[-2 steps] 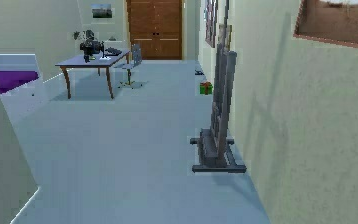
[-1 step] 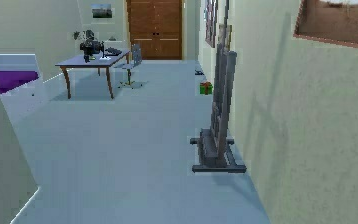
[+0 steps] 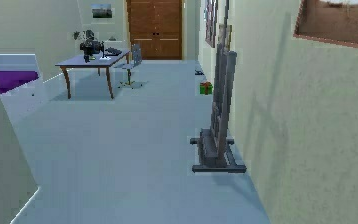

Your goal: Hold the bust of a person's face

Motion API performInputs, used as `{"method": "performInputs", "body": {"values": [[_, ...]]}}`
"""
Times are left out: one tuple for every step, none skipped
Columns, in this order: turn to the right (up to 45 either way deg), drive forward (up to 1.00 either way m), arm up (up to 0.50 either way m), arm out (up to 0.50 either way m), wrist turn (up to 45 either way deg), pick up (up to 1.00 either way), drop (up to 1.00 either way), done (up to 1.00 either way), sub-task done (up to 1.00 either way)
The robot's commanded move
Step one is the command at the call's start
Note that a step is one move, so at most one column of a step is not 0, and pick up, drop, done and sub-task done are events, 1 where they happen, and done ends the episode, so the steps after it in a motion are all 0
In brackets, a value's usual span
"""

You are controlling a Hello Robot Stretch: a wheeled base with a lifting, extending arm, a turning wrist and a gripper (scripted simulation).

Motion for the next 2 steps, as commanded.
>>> {"method": "performInputs", "body": {"values": [[0.0,0.00,0.00,0.00,6.0,0.00,0.00,0.00,0.00],[0.0,0.00,0.00,0.00,0.0,1.00,0.00,0.00,0.00]]}}
